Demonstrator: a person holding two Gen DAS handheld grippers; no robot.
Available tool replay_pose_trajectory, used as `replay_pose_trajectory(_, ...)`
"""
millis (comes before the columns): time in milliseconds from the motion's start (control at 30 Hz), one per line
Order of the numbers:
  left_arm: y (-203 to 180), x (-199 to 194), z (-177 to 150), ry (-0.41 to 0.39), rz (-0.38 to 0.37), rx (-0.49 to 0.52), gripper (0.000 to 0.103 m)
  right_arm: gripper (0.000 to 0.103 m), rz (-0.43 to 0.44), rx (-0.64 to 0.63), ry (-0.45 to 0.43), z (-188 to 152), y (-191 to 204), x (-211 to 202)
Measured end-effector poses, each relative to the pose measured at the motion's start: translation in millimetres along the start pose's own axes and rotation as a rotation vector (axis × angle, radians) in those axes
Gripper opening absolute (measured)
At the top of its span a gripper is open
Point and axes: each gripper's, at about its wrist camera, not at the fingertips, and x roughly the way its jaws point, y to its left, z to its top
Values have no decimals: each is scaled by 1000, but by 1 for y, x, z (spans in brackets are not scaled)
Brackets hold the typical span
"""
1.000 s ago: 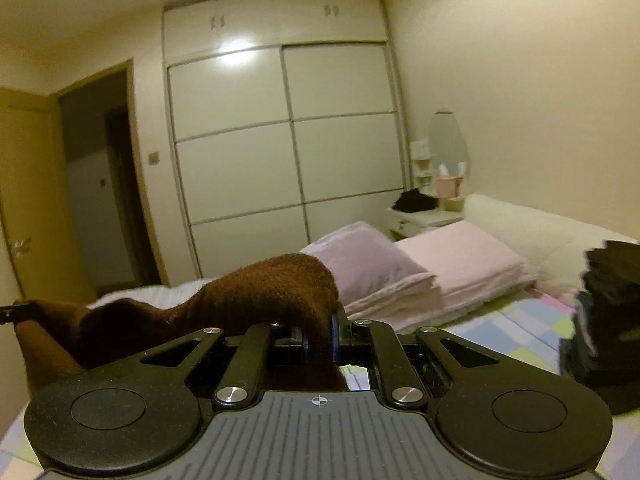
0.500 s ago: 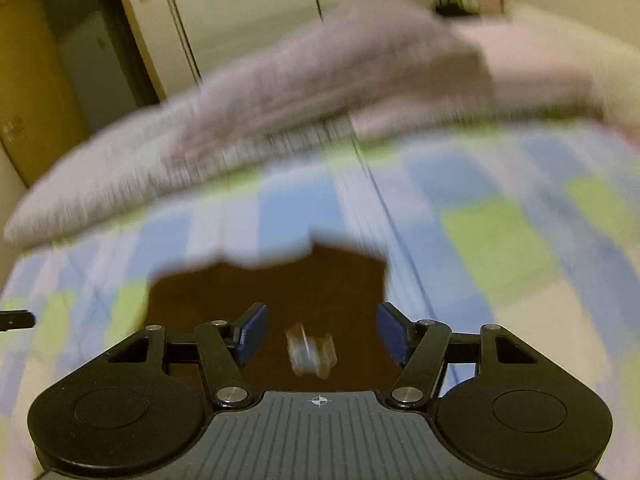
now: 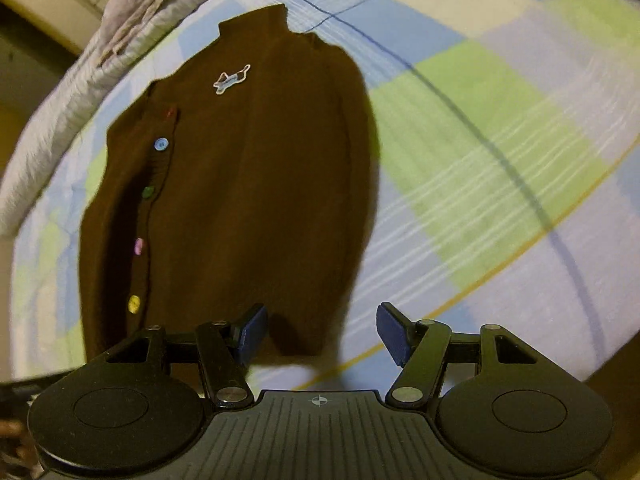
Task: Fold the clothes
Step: 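Lower the vest flat onto the bed and open both grippers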
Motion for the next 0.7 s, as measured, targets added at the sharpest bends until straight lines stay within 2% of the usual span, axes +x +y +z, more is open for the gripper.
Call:
replay_pose_trajectory(33,0,1,2,3,6,11,11,64,18,24,-9,-3,-1,3)
replay_pose_trajectory(67,-3,-2,8,14,8,28,5,63,33,53,-23,-3,-3,5)
replay_pose_trajectory(100,-4,-6,11,16,2,50,5,40,47,87,-31,-4,-6,8)
replay_pose_trajectory(133,-6,-15,15,5,0,71,4,8,51,123,-26,-2,-8,9)
replay_pose_trajectory(200,-11,-44,26,-32,2,126,4,7,28,149,-5,6,-10,2)
replay_pose_trajectory(333,-21,-107,32,-95,52,265,4,5,-132,-18,-47,37,4,-59)
replay_pose_trajectory(400,-21,-118,25,-79,53,273,4,5,-235,-111,-82,45,5,-89)
replay_pose_trajectory(533,-23,-91,-4,26,37,264,4,5,-322,-139,-40,40,-2,-100)
replay_pose_trajectory(633,-19,-68,-24,99,32,232,4,5,-366,-142,43,23,-7,-73)
replay_pose_trajectory(700,-16,-63,-31,120,42,227,2,5,-391,-121,80,11,-13,-58)
